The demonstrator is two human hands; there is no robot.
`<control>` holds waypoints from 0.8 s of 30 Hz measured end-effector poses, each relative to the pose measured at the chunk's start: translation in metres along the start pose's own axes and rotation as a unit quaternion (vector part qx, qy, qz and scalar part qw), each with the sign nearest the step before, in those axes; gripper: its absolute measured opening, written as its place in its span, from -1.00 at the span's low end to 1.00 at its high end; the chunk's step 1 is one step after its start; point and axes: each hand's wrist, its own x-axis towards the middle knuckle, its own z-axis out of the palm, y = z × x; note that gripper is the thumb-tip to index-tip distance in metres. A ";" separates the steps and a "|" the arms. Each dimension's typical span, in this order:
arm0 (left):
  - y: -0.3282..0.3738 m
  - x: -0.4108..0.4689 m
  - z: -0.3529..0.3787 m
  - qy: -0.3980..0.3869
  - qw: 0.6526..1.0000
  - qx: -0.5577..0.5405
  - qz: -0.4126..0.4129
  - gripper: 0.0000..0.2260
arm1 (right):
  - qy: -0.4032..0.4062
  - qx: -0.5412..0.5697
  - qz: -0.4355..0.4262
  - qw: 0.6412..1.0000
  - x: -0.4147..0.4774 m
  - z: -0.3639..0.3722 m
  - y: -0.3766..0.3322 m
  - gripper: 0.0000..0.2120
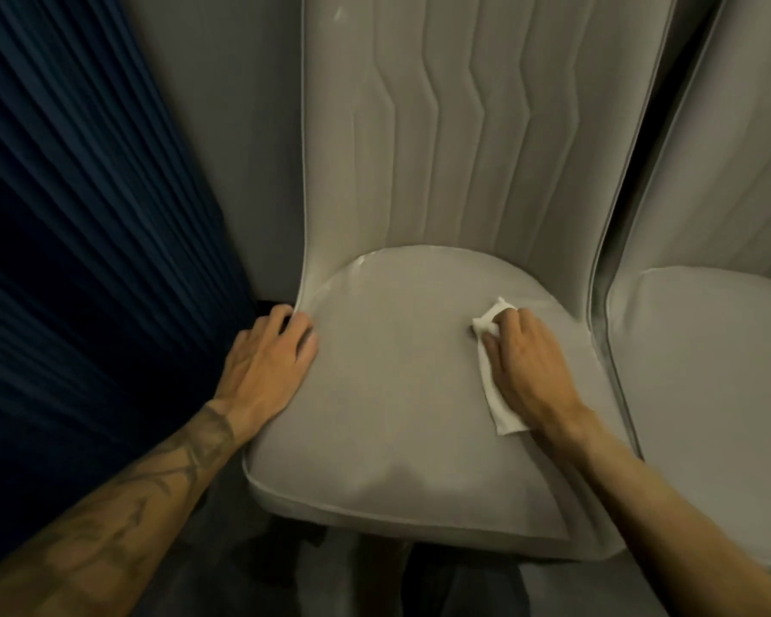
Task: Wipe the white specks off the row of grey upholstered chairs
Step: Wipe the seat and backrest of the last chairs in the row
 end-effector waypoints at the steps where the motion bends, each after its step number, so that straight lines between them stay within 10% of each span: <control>1: 0.000 0.001 0.000 0.001 1.000 0.003 -0.002 -0.74 | 0.012 -0.007 0.036 0.999 0.012 0.004 -0.002 -0.73; 8: 0.007 0.017 0.005 0.015 0.996 -0.073 -0.044 -0.82 | 0.039 0.038 -0.029 0.998 0.031 0.027 -0.041 -0.87; 16: 0.030 0.023 0.009 0.021 0.999 -0.050 -0.007 -0.60 | 0.083 -0.037 0.221 0.971 0.086 0.024 0.017 -0.81; 24: 0.034 0.004 0.005 0.001 0.999 -0.053 0.003 -0.54 | 0.049 -0.062 0.119 0.990 0.080 0.026 0.013 -0.85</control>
